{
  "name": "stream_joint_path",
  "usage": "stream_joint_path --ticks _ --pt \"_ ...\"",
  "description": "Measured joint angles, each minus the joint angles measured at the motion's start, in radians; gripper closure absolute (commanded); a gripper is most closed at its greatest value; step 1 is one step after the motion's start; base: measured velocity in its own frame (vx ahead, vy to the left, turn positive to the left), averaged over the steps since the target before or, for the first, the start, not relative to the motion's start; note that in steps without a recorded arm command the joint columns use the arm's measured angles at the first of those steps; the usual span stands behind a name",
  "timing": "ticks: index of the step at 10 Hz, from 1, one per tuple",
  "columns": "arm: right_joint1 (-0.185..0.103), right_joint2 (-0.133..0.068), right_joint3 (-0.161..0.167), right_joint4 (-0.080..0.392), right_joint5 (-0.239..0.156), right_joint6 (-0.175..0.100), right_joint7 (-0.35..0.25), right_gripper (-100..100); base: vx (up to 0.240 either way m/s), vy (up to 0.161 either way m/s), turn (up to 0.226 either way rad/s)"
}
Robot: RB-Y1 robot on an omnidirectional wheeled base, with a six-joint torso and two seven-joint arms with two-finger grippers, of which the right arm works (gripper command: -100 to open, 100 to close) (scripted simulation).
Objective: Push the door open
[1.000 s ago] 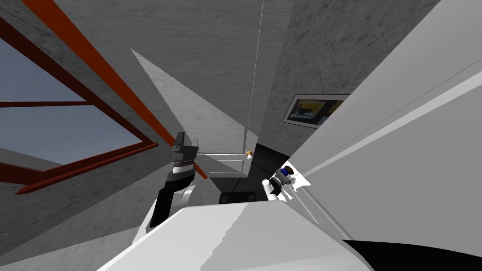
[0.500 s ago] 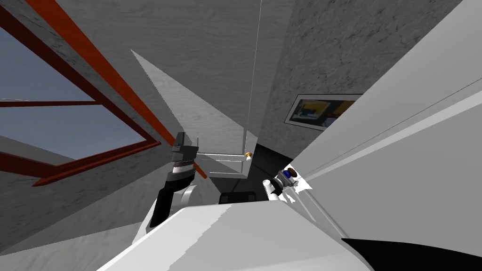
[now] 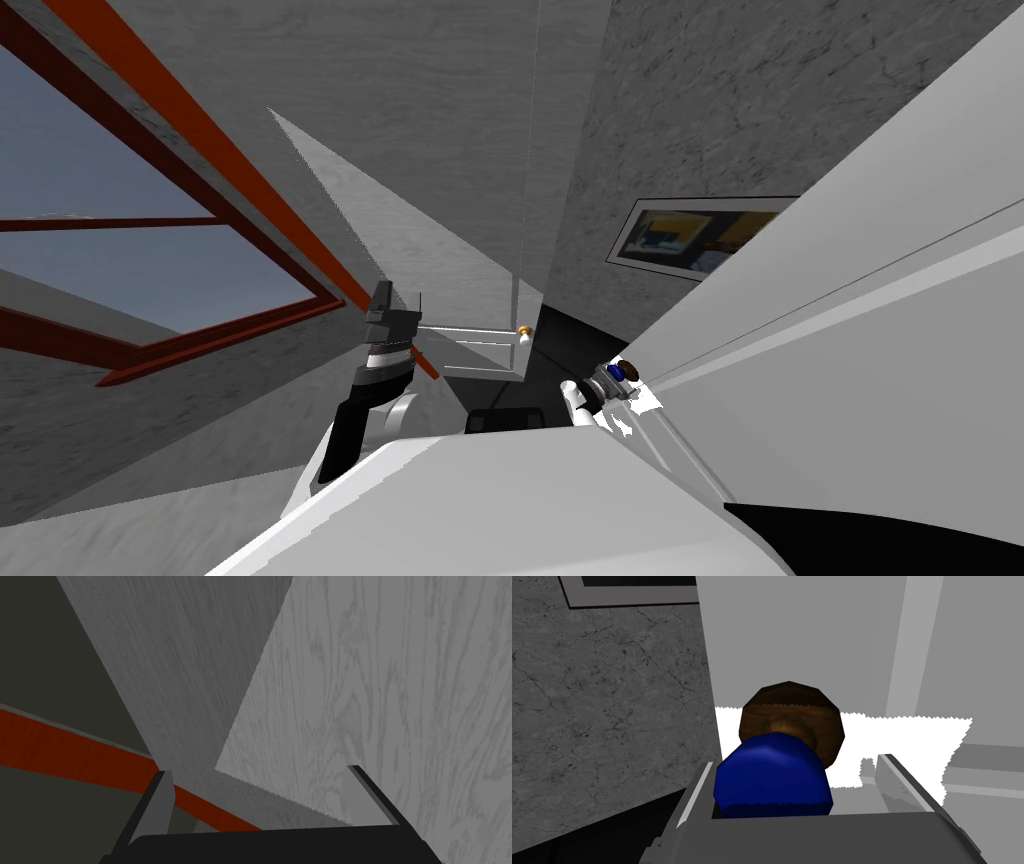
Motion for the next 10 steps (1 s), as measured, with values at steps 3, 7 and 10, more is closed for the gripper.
stream_joint_path --ticks 3,7,10 --pt "0.015 0.011 -0.009 -0.040 -0.011 0.004 0.024 100 0.005 -0.019 0.044" --pt "-0.010 0.002 -0.036 0.005 -0.037 -0.031 0.014 100 0.020 -0.056 0.057" --pt "0.003 0.005 -0.044 -0.024 -0.043 -0.037 0.023 100 0.011 -0.026 0.029"
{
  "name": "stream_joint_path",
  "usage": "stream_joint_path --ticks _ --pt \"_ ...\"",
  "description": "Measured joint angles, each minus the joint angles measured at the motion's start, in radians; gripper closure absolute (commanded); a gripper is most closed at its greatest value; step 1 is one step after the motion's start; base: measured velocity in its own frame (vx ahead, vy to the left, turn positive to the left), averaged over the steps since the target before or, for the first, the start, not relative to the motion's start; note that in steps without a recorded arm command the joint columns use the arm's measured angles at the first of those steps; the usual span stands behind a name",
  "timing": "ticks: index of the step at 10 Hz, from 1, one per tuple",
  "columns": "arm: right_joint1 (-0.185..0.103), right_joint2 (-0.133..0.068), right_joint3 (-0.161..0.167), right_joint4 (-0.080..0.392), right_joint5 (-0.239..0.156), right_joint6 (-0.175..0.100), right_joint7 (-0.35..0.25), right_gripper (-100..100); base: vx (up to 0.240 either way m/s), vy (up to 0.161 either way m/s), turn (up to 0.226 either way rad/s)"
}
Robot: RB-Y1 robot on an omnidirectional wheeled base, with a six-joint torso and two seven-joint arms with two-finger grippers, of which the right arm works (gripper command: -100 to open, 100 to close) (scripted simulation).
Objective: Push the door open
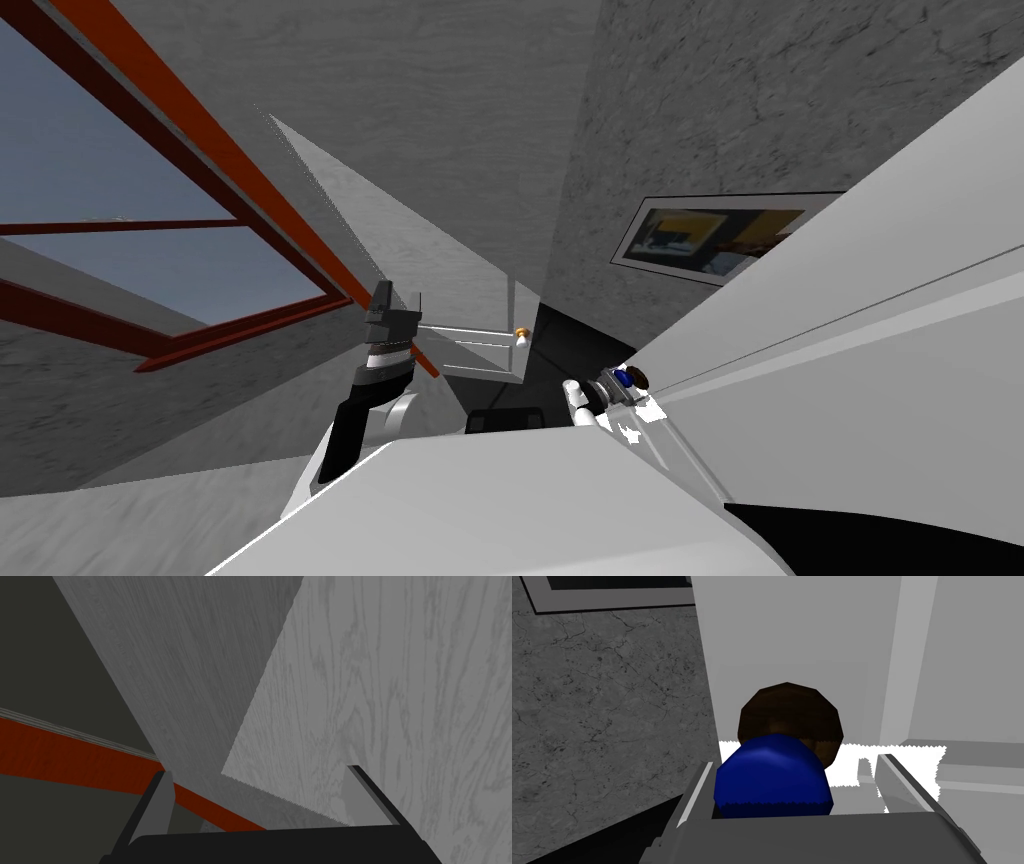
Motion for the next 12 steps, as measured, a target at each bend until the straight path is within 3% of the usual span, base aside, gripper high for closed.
stream_joint_path --ticks 2,3,5,6,9,10,12 --pt "-0.002 0.006 -0.012 -0.002 -0.012 -0.012 0.016 100 0.018 -0.047 0.063" --pt "-0.017 -0.002 -0.020 0.037 -0.020 -0.028 0.000 100 0.031 -0.097 0.132" --pt "-0.008 0.005 -0.039 0.009 -0.038 -0.042 0.016 100 0.015 -0.076 0.055" --pt "-0.022 0.003 -0.049 0.026 -0.047 -0.056 0.018 100 0.021 -0.089 0.136" --pt "-0.030 0.005 -0.079 0.037 -0.076 -0.092 0.022 100 0.023 -0.082 0.082" --pt "-0.020 0.014 -0.087 0.006 -0.085 -0.097 0.039 100 0.022 -0.055 0.036" --pt "-0.029 0.010 -0.095 0.012 -0.092 -0.102 0.045 100 0.002 -0.020 -0.001"
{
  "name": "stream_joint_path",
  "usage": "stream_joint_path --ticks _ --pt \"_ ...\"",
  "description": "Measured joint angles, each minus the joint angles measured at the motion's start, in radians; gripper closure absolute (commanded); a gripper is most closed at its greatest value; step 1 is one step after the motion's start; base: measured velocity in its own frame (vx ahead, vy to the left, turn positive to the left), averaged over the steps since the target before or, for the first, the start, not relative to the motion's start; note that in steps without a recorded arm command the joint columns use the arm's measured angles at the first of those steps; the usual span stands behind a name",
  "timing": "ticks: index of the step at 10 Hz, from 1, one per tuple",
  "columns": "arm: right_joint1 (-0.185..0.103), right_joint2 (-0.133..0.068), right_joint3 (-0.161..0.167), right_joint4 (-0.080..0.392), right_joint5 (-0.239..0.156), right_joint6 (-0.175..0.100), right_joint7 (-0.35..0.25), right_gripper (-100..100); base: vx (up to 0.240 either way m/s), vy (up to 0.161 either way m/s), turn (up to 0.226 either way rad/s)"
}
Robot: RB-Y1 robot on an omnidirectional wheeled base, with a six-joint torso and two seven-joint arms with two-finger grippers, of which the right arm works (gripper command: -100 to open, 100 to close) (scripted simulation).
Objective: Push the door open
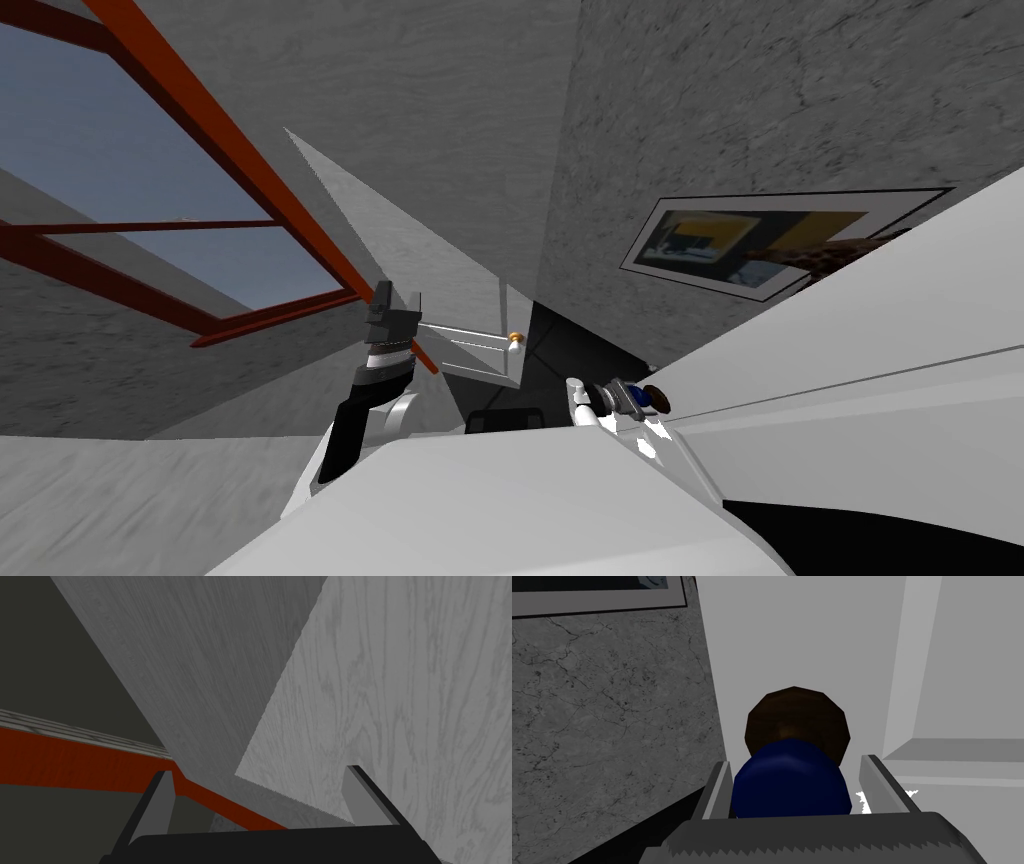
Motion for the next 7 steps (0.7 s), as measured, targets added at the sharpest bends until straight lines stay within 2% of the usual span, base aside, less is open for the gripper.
stream_joint_path --ticks 3,4,5,6,7 --pt "-0.006 0.002 -0.011 0.019 -0.010 -0.018 -0.009 100 0.012 -0.039 0.074" --pt "-0.017 -0.001 -0.019 0.037 -0.018 -0.028 -0.013 100 0.007 -0.050 0.047" --pt "-0.016 0.005 -0.023 0.028 -0.022 -0.034 -0.007 100 0.008 -0.063 0.066" --pt "-0.026 0.002 -0.032 0.047 -0.030 -0.046 -0.010 100 0.019 -0.098 0.116" --pt "-0.006 0.018 -0.041 -0.004 -0.040 -0.050 0.015 100 0.009 -0.077 0.024"
